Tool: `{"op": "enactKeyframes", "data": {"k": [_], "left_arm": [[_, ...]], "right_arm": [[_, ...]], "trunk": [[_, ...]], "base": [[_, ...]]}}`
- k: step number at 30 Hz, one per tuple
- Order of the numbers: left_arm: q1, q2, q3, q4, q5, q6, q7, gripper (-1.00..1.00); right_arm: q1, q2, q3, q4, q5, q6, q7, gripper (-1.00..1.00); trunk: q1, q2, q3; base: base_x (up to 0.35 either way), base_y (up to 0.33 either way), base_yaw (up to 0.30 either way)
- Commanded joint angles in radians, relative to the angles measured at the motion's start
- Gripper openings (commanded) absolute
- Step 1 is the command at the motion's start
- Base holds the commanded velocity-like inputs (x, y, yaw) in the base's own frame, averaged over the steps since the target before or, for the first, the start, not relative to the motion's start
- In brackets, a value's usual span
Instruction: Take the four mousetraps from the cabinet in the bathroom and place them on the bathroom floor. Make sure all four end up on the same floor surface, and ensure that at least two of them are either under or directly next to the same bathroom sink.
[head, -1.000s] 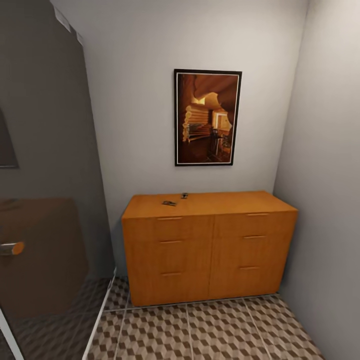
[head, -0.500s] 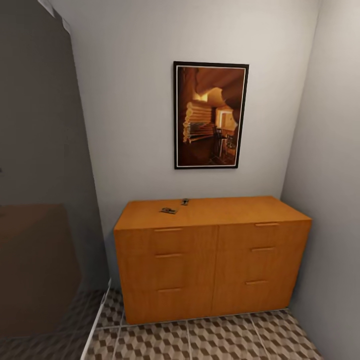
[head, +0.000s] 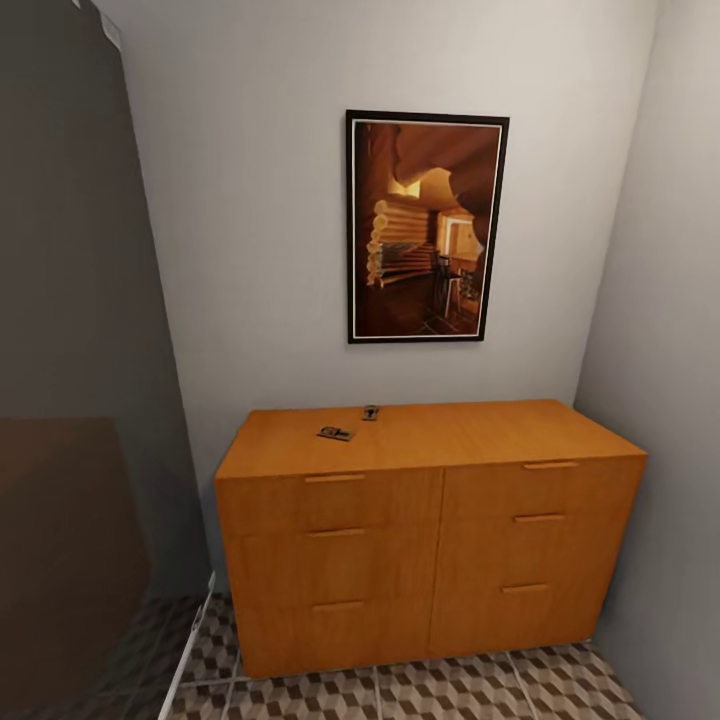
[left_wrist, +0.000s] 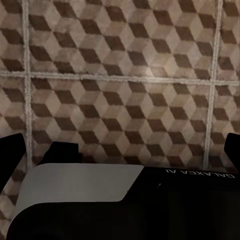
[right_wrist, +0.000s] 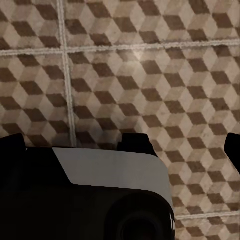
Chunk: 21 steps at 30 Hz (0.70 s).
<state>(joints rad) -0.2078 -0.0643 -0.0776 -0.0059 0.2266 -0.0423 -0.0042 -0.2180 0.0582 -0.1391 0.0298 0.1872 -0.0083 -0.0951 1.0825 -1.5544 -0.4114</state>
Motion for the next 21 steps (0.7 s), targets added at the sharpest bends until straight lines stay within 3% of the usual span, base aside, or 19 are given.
{"op": "enactKeyframes", "data": {"k": [1,21], "left_arm": [[-0.001,0.0,-0.008,0.001,0.01,-0.004,0.0,1.0],[-0.001,-0.001,-0.007,0.001,0.01,-0.002,0.001,1.0]], "right_arm": [[-0.001,0.0,-0.008,0.002,0.011,-0.001,-0.005,1.0],[-0.001,-0.002,-0.008,0.002,0.011,-0.002,-0.005,1.0]], "trunk": [[0.0,-0.001,-0.001],[0.0,-0.001,-0.001]], "base": [[0.024,0.0,0.0],[0.004,0.0,0.0]]}}
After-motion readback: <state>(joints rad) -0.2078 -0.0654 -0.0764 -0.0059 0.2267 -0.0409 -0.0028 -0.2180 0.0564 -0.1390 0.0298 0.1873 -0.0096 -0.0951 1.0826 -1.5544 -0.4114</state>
